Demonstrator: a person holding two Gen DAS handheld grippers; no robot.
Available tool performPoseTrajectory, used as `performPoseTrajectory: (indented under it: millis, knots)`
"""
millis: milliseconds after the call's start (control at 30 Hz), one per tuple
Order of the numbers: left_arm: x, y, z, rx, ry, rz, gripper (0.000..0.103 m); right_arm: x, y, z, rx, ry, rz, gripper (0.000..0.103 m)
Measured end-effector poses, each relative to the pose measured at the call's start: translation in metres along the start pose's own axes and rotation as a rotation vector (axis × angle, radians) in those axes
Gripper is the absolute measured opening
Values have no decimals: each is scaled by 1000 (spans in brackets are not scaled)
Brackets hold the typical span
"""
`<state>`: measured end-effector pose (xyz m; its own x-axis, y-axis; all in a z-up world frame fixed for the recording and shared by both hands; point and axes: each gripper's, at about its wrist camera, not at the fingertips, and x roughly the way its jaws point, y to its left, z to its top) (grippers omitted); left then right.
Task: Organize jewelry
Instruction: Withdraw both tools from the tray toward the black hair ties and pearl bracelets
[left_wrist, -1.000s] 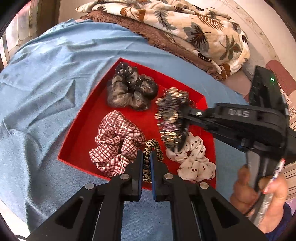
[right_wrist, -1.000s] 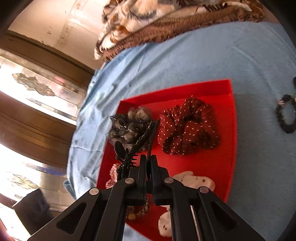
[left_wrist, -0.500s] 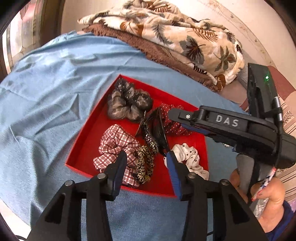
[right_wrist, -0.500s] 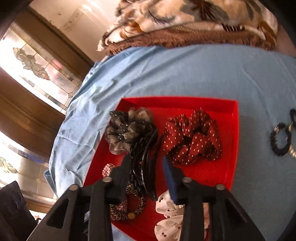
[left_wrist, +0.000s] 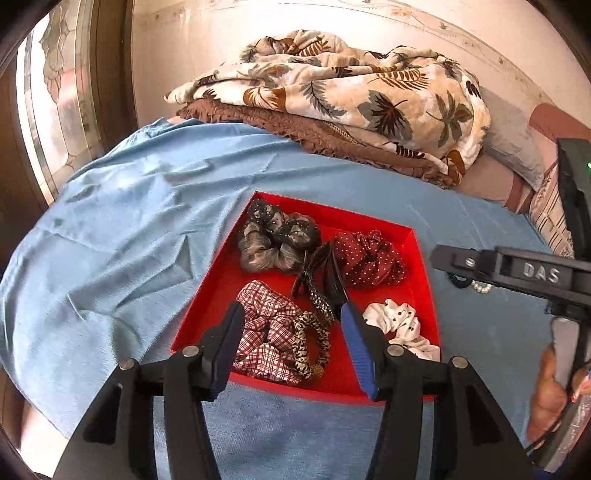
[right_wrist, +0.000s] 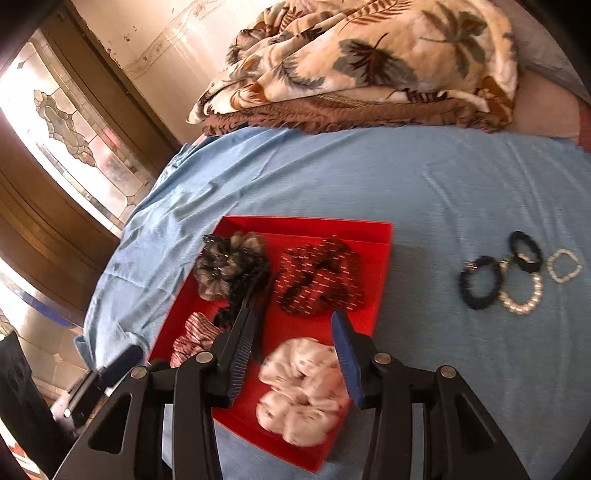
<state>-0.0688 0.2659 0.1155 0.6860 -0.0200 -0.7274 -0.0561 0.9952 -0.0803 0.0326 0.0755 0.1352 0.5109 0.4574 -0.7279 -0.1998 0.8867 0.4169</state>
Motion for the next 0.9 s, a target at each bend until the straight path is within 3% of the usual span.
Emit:
performPoseTrajectory:
  millis: [467, 900]
  knots:
    - [9, -21, -3, 48, 13, 44, 59, -22, -48, -27, 7, -12, -99, 52]
    - [18, -64, -15, 168, -3, 103, 62, -55, -148, -47, 118, -40, -192, 53]
